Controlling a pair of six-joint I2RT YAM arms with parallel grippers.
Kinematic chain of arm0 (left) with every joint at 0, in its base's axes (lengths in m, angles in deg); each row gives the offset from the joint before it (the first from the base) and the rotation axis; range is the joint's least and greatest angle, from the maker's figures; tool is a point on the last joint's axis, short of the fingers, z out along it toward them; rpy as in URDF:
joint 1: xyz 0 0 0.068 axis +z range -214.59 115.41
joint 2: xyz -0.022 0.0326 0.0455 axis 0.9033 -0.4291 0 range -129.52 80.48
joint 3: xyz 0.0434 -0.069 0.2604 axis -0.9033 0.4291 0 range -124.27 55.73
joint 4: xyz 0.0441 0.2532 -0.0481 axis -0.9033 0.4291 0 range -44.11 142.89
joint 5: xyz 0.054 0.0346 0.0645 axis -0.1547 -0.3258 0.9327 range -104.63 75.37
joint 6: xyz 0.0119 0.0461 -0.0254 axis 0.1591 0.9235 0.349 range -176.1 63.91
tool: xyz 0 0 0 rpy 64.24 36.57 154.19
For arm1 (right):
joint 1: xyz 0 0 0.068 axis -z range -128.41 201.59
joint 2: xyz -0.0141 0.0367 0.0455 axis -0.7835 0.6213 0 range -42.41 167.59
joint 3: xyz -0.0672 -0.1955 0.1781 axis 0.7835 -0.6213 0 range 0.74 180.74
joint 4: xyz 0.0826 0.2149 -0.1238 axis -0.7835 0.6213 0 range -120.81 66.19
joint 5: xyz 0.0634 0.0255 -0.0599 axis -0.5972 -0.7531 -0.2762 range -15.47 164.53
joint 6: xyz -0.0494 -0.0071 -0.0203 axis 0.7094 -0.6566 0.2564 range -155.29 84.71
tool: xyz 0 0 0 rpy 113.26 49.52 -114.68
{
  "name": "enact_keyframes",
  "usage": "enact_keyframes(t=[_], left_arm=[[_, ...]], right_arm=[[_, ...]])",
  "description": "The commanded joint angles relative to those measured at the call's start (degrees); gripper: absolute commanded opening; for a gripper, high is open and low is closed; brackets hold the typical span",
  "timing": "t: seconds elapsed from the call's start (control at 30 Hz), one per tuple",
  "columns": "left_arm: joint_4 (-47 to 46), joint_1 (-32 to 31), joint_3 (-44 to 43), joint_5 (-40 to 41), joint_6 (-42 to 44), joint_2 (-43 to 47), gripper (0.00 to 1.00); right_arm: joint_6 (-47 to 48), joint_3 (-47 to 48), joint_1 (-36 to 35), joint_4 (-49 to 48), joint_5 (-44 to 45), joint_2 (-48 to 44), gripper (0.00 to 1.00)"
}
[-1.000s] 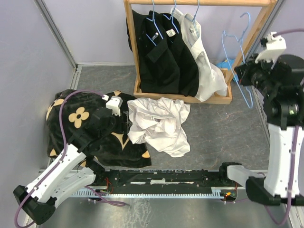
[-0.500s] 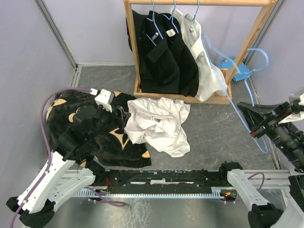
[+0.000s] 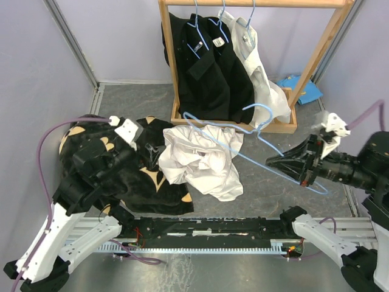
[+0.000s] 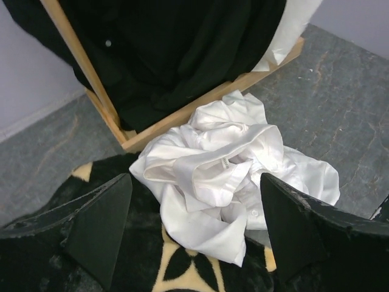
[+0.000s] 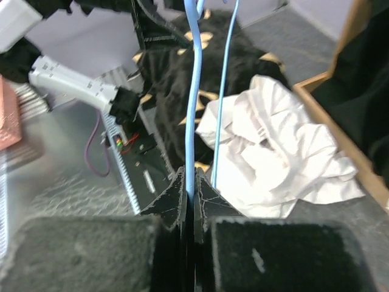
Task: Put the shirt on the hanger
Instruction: Pick up the hanger from the clothesline.
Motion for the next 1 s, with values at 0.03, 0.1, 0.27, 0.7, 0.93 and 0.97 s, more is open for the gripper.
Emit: enact_keyframes(t=[0.03, 0.1, 0.27, 0.7, 0.93, 0.97], left_arm=[[-6.0, -0.3, 1.8, -7.1, 8.2, 4.6, 0.95], [-6.0, -0.3, 2.3, -8.9, 8.8, 4.9, 0.96], [-7.8, -0.3, 3.6, -9.0, 7.5, 5.8, 0.95], [-10.2, -0.5, 4.8, -11.7, 4.9, 7.0, 0.93], [-10.9, -0.6, 6.5, -13.0, 4.4, 5.8, 0.93], [-11.1, -0.7, 6.7, -13.4, 4.4, 5.5, 0.93]], right_arm=[[2.8, -3.4, -6.6, 2.2, -0.2, 2.7, 0.0], [4.9, -3.4, -9.6, 4.6, 4.4, 3.2, 0.0], [8.7, -5.6, -15.2, 8.1, 12.1, 3.4, 0.0], [6.1, -10.0, -15.4, 6.0, 10.0, 8.8, 0.0], [6.6, -15.9, -15.4, 3.7, 8.9, 8.2, 0.0], [6.2, -17.4, -15.5, 2.2, 8.9, 7.5, 0.0]])
